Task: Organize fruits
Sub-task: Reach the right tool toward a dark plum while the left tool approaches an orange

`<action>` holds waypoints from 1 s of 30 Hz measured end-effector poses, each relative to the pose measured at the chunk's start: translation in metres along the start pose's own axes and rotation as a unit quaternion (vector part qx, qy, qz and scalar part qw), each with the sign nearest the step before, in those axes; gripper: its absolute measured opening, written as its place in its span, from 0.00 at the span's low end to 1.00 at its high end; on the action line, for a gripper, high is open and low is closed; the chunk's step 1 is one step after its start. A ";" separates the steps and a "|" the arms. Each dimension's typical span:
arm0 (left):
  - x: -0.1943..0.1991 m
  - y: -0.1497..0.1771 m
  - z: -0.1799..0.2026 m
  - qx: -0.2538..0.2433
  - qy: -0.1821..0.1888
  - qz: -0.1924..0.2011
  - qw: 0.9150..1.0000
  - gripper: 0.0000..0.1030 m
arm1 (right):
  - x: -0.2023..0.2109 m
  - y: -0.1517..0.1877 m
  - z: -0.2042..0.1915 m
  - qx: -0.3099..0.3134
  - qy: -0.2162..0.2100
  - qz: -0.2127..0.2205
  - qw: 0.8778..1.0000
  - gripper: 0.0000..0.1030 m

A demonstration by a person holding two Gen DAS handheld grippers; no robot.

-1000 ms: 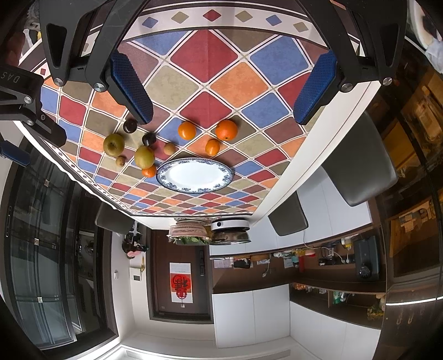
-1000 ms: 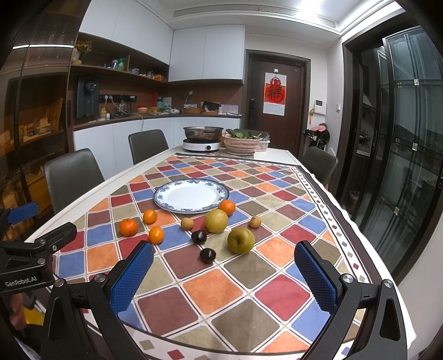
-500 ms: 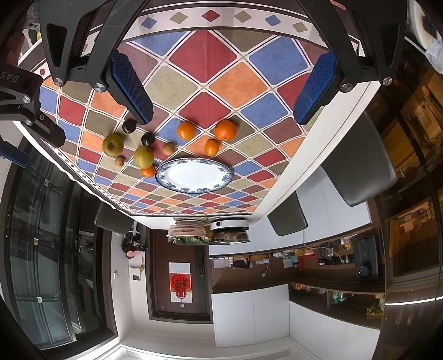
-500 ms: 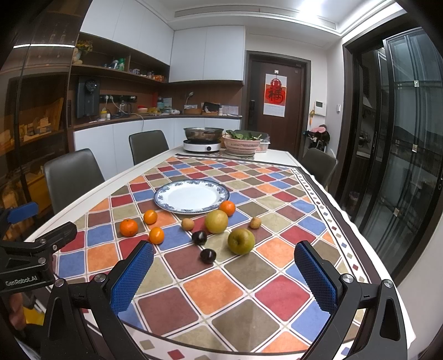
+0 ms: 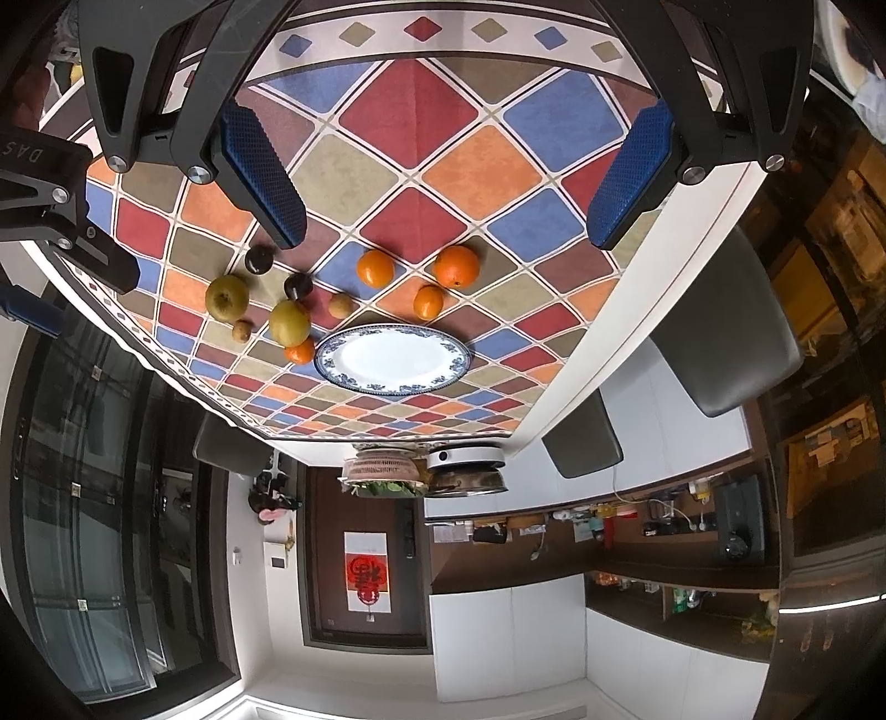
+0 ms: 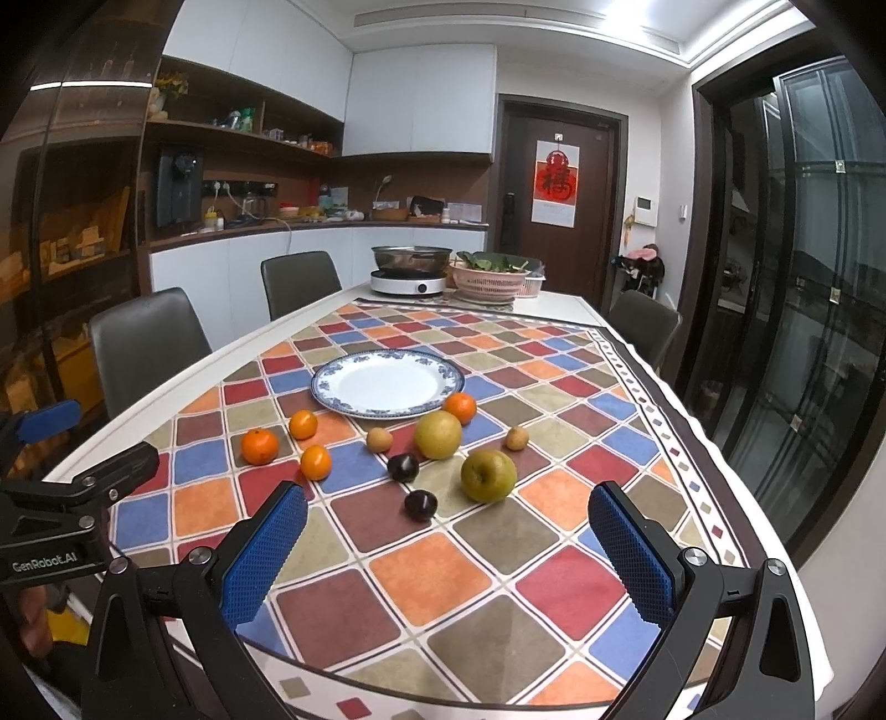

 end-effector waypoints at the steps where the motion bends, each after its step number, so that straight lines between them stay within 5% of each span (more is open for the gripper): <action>1: -0.002 0.000 0.000 -0.001 0.001 -0.001 1.000 1.00 | -0.002 0.001 0.001 0.000 -0.001 -0.001 1.000 0.99; 19: -0.039 -0.005 0.003 -0.017 0.032 0.005 0.999 1.00 | -0.044 0.008 -0.010 0.017 -0.019 -0.038 0.999 0.99; 30: -0.080 -0.008 0.016 -0.063 0.063 -0.009 0.996 0.85 | -0.085 0.016 -0.012 0.013 -0.038 -0.081 0.996 0.94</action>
Point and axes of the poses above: each gripper's, at about its wrist camera, not at the fingertips, and x roughly against the way its jaws point, z to its right, y to its underside, the point moved 1 cm from there along -x, roughly the way its jaws point, and after that the axes turned 10 degrees about z, right-handed, at the moved point
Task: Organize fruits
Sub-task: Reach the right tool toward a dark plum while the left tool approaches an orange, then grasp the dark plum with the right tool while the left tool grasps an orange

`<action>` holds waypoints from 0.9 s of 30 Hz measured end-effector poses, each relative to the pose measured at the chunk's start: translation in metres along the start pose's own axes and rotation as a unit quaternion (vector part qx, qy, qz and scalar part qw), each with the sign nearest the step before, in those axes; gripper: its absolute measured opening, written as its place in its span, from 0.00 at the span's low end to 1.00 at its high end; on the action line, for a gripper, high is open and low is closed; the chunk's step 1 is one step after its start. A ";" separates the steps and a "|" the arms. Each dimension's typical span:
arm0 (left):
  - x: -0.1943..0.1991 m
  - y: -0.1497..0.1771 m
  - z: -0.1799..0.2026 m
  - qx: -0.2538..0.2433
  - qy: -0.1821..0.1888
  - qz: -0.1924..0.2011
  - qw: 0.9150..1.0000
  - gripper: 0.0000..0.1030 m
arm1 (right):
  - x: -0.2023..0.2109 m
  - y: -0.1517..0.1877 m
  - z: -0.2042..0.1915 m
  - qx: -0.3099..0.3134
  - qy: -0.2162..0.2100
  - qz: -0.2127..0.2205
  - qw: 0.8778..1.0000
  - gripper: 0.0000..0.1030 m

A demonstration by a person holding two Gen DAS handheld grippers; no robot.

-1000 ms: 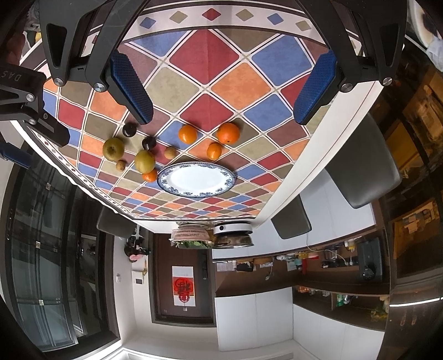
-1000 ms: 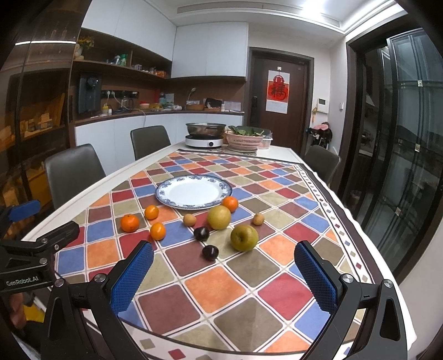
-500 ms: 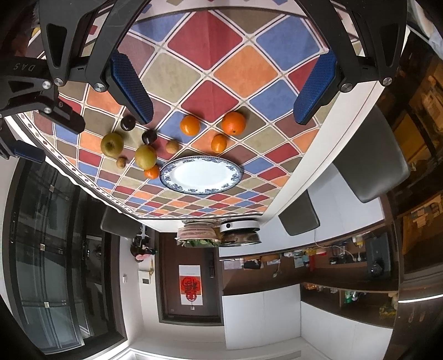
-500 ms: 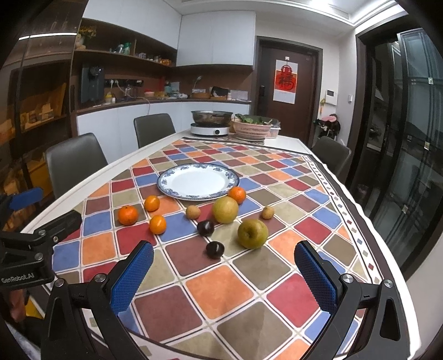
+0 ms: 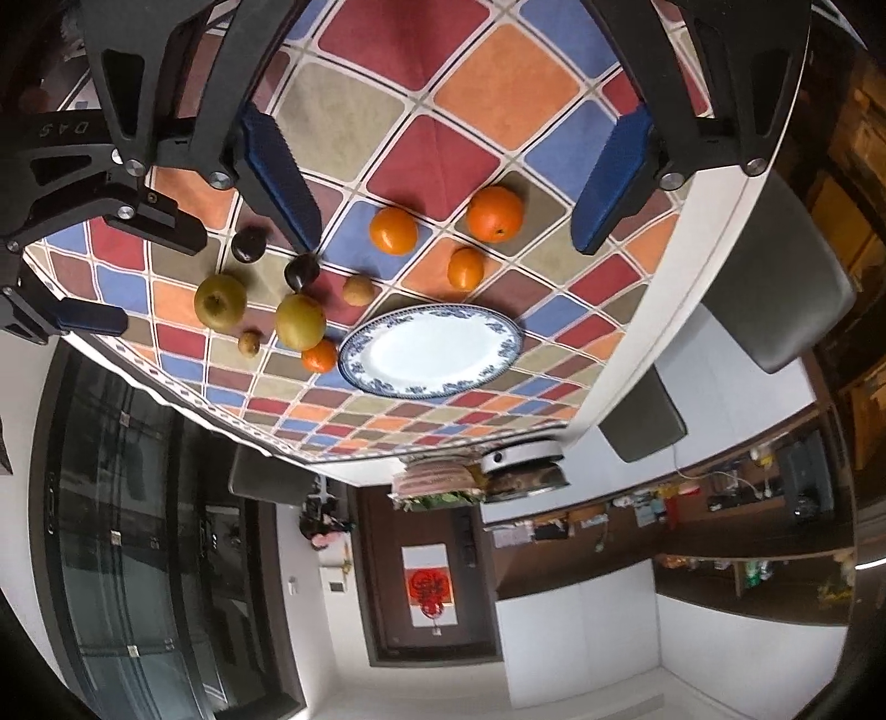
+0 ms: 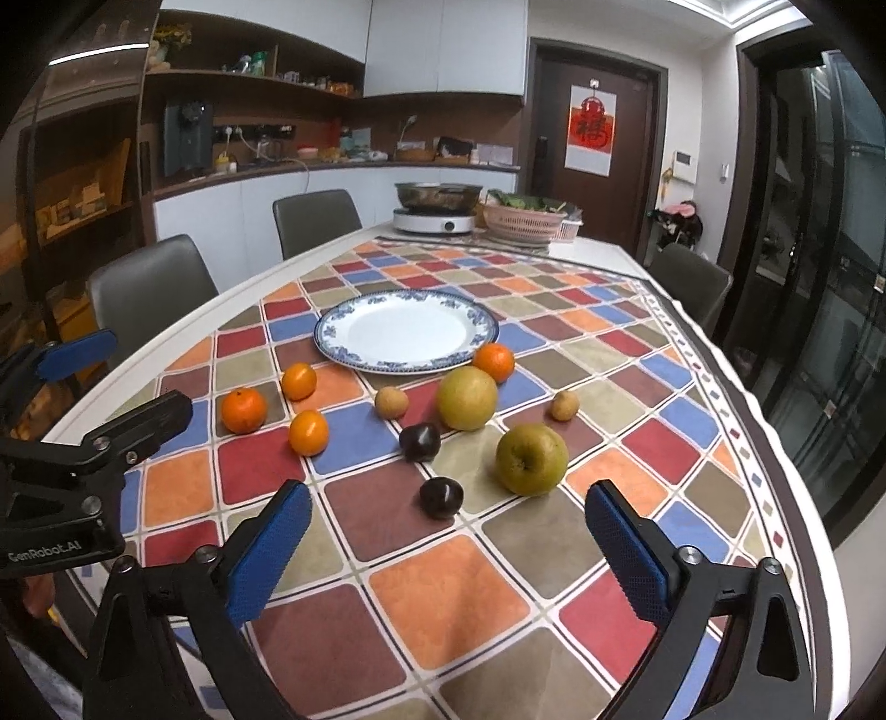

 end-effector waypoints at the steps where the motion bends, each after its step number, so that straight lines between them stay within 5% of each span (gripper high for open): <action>1: -0.005 0.000 0.000 -0.002 0.004 -0.006 1.000 0.84 | -0.003 0.000 0.000 0.000 -0.002 -0.003 1.000 0.93; 27: -0.115 0.027 0.020 -0.009 0.083 -0.144 0.986 0.51 | -0.098 0.024 0.014 -0.053 -0.067 -0.133 0.987 0.41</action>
Point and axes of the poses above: each gripper's, at about its wrist camera, not at the fingertips, and x roughly against the way its jaws point, z to its right, y to its underside, the point moved 1 cm from there along -x, roughly the way its jaws point, and after that the axes turned 10 degrees about z, right-handed, at the moved point
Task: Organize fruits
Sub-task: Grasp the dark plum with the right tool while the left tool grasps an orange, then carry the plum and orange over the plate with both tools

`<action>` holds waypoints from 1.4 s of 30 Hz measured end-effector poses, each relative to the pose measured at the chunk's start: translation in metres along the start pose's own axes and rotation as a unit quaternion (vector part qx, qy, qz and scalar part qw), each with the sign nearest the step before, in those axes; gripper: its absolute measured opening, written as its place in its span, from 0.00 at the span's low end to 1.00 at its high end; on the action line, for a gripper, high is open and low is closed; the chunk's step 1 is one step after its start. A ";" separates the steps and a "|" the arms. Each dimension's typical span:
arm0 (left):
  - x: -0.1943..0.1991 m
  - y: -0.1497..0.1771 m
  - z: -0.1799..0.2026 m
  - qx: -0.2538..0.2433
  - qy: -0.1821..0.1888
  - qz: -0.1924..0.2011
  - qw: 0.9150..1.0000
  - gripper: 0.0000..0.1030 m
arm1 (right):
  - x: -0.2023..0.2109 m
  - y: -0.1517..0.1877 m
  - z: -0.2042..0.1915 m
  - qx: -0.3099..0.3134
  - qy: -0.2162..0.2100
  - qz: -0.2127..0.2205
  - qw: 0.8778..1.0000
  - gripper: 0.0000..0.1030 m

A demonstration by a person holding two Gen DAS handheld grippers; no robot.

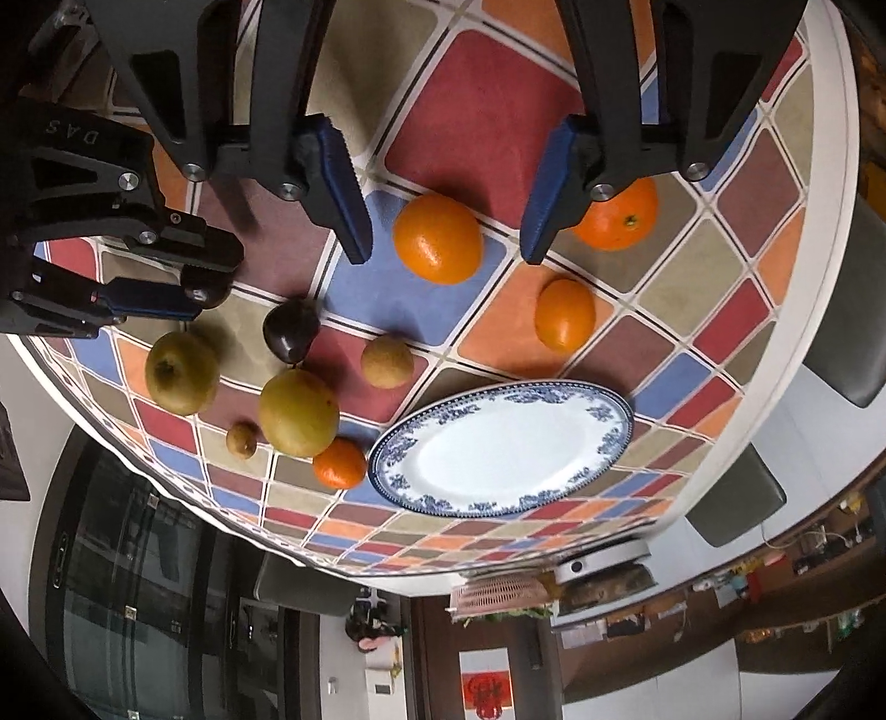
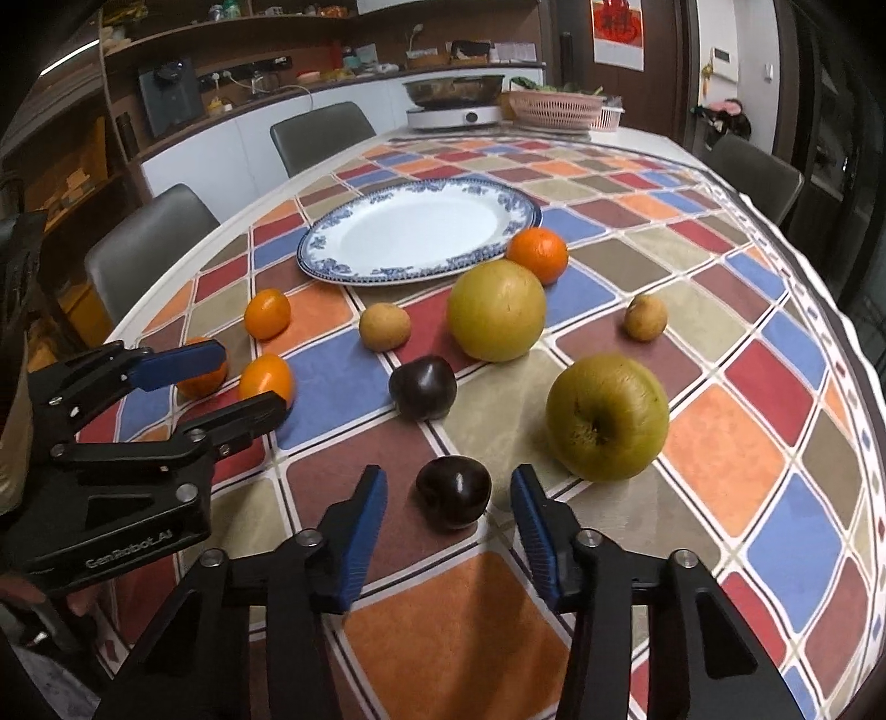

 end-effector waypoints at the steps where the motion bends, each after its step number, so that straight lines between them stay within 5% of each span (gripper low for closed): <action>1: -0.001 0.000 0.000 0.001 0.001 -0.002 1.000 0.50 | -0.001 0.000 0.001 -0.003 -0.002 -0.003 1.000 0.40; 8: -0.009 0.004 -0.002 0.014 0.007 -0.019 1.000 0.34 | -0.005 0.000 0.003 -0.008 -0.004 -0.005 1.000 0.34; 26: 0.022 -0.011 0.000 0.023 0.001 0.010 1.000 0.34 | 0.011 -0.011 -0.003 0.002 -0.022 0.019 1.000 0.28; 42: 0.048 -0.053 -0.025 0.037 -0.018 0.054 0.998 0.34 | 0.030 -0.069 -0.021 0.025 -0.058 0.062 0.996 0.28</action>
Point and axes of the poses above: each gripper's, at about its wrist camera, not at the fingertips, and x roughly against the way its jaws point, z to its right, y to its underside, the point moved 1 cm from there along -x, roughly the way its jaws point, and after that the axes turned 10 degrees about z, right-handed, at the moved point
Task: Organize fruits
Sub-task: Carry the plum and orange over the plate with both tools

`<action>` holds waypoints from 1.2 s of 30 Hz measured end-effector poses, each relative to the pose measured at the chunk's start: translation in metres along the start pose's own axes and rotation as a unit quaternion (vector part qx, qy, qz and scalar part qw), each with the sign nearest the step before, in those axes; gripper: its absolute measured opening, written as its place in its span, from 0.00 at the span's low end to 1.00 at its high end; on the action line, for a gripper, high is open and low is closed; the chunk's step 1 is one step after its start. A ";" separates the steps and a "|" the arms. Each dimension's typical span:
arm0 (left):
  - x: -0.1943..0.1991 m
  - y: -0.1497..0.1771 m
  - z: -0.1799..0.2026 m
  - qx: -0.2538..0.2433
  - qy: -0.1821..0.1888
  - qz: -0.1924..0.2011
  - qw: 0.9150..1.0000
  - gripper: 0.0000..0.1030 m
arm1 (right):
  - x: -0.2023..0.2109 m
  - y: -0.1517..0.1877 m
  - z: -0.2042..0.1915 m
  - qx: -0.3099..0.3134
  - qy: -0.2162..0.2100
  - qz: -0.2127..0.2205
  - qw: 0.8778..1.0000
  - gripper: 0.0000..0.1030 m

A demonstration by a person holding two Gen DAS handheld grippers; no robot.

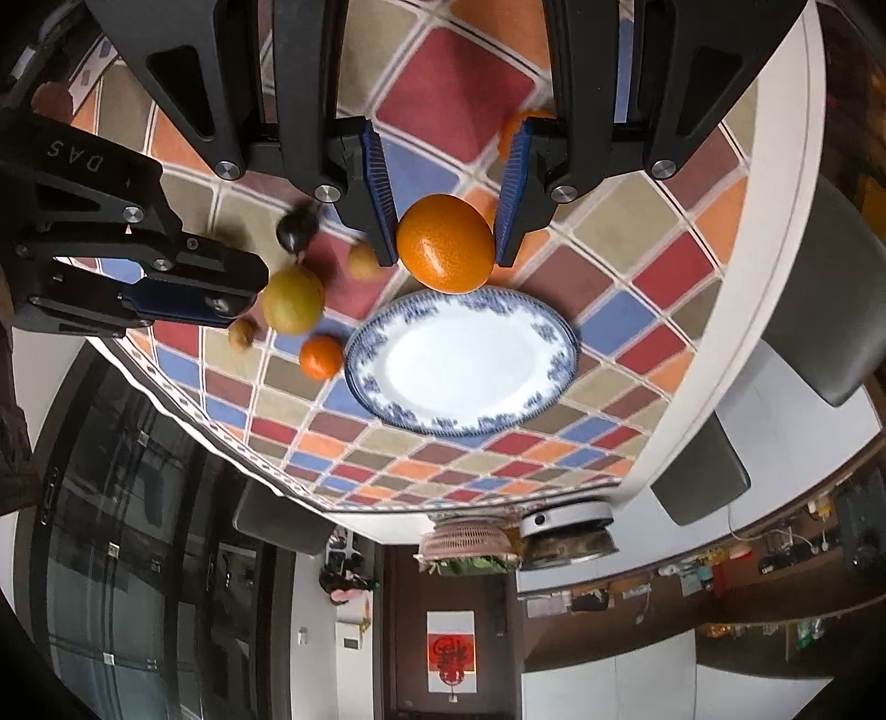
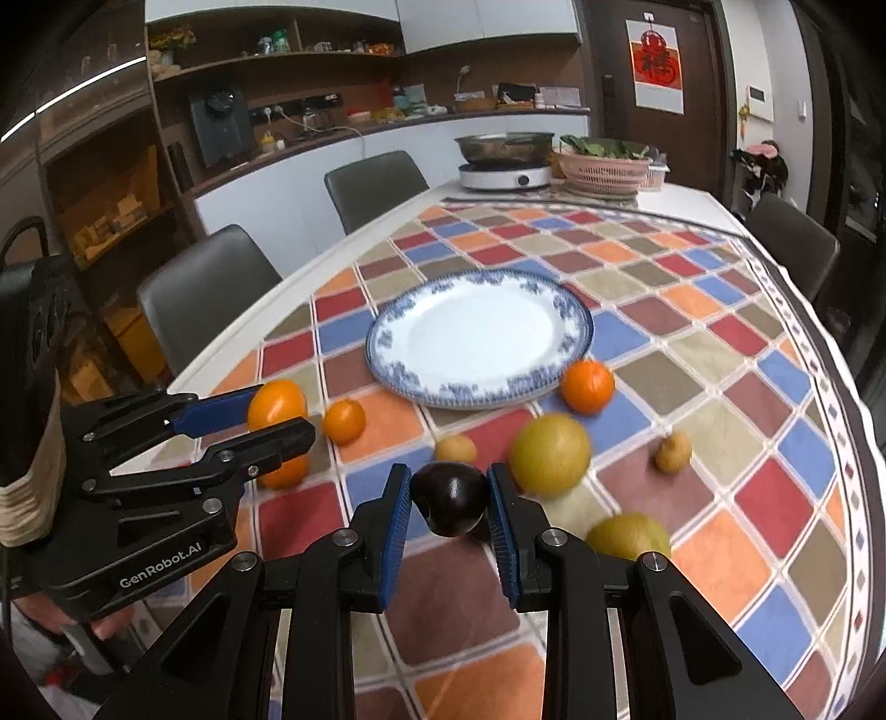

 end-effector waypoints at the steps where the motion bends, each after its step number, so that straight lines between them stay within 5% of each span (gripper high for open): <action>1: -0.001 -0.003 -0.002 -0.001 0.001 0.004 1.000 0.34 | 0.000 -0.005 -0.001 0.005 -0.001 0.004 1.000 0.28; 16: -0.049 -0.057 -0.030 0.002 0.011 0.014 1.000 0.34 | -0.042 -0.072 0.009 0.050 0.001 0.016 0.999 0.28; 36: -0.181 -0.080 -0.071 0.021 0.024 -0.093 0.995 0.34 | -0.173 -0.115 0.051 0.030 0.004 -0.085 0.996 0.28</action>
Point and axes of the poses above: each gripper's, at about its wrist camera, not at the fingertips, and x roughly against the way its jaws point, z to its right, y to its underside, the point moved 1 cm from there along -x, roughly the way its jaws point, and after that the axes turned 10 degrees about z, right-handed, at the moved point
